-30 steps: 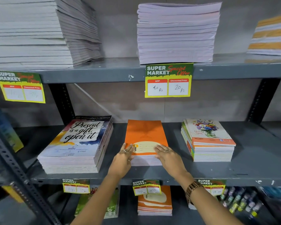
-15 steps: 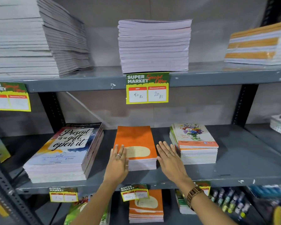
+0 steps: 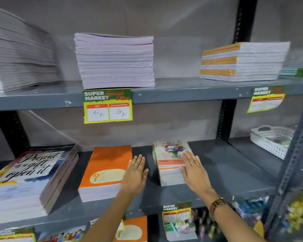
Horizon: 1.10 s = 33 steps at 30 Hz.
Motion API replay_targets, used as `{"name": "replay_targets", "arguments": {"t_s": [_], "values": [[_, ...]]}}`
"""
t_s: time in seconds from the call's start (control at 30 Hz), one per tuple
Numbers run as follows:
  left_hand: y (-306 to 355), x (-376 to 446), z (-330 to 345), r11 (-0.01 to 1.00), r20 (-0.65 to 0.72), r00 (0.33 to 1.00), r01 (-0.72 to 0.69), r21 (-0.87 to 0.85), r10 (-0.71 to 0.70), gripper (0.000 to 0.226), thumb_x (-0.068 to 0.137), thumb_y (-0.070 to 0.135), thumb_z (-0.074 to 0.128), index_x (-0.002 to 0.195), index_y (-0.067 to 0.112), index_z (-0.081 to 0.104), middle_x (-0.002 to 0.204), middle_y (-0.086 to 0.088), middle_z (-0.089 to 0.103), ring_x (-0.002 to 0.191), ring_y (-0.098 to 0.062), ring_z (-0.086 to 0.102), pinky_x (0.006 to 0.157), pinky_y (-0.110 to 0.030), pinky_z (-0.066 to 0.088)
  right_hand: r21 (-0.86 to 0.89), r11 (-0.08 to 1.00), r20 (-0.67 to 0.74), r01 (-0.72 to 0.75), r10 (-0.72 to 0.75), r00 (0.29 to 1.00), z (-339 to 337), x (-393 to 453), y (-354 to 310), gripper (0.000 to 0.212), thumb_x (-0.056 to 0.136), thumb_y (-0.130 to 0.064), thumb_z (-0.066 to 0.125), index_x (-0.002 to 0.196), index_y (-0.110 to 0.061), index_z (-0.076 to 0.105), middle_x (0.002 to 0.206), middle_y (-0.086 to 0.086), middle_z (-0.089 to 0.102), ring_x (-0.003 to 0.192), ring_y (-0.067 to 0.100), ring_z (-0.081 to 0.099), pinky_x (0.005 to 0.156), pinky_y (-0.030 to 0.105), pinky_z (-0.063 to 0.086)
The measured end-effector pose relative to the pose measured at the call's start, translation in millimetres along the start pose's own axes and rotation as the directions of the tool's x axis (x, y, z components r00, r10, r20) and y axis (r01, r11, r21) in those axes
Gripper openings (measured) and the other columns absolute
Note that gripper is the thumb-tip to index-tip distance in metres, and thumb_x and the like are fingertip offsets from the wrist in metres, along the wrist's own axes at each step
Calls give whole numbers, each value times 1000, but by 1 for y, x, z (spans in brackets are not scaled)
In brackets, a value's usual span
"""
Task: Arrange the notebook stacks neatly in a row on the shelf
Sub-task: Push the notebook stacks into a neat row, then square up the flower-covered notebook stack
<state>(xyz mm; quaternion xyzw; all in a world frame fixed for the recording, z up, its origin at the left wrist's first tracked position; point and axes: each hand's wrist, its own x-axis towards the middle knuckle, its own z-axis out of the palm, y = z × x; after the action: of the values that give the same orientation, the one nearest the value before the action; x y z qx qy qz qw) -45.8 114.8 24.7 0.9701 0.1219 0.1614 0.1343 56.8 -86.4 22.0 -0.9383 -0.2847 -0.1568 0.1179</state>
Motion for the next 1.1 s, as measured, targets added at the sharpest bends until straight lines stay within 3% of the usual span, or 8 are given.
{"name": "replay_targets", "arguments": {"t_s": [0.1,0.23,0.33,0.4,0.47,0.63,0.97,1.1], "values": [[23,15,8,1000,36,999,-17,-12,18,55,100,34,22,147,9,10,159,-7,7,147,-21,0,118,-29,-6,23,999,39,33,-33,999,-1,8,26,58,101,-34,24,151,-8,12,160,6,8,149,17,5,120,27,-1],[37,30,20,999,74,997,-34,-23,35,87,83,65,-9,148,10,8,159,-8,7,147,-21,2,117,-29,-7,54,996,110,71,-77,991,-5,16,41,59,102,-35,28,152,-9,10,161,5,5,149,17,5,120,28,5],[45,39,28,998,116,993,1,-58,6,61,98,44,21,148,14,6,159,-9,7,147,-21,3,120,-34,-2,84,995,175,52,-66,982,-7,21,47,62,101,-40,29,152,-11,10,161,4,4,147,18,14,118,30,21],[52,40,28,995,136,991,36,-95,-23,62,98,43,26,148,12,7,158,-11,9,147,-22,5,120,-35,0,106,994,209,14,-36,977,-9,23,48,64,100,-43,31,151,-11,12,161,4,5,141,22,32,104,34,43],[55,40,31,989,161,985,76,-123,-55,63,97,45,28,148,14,9,158,-10,15,146,-25,11,120,-39,6,113,994,229,0,-26,973,-9,25,48,64,99,-45,33,150,-11,15,161,5,10,132,24,46,94,35,50],[56,38,38,967,163,977,168,-192,-137,60,94,51,29,145,23,15,150,-9,35,136,-35,35,104,-52,42,129,992,258,13,-46,965,-9,33,53,65,97,-46,37,149,-10,22,159,5,19,132,26,46,102,34,45],[56,36,40,953,148,980,170,-252,-136,56,95,44,35,144,21,19,142,-8,44,130,-34,44,99,-50,48,233,972,267,-30,-34,963,-7,39,52,64,96,-38,46,149,-9,24,159,4,19,141,24,32,109,33,39],[56,38,41,946,125,984,155,-285,-123,48,96,34,41,140,22,26,131,-10,52,112,-22,57,94,-37,53,276,959,260,-58,-16,965,-6,39,52,65,95,-38,49,148,-9,26,158,4,22,141,23,32,110,33,37]]}}
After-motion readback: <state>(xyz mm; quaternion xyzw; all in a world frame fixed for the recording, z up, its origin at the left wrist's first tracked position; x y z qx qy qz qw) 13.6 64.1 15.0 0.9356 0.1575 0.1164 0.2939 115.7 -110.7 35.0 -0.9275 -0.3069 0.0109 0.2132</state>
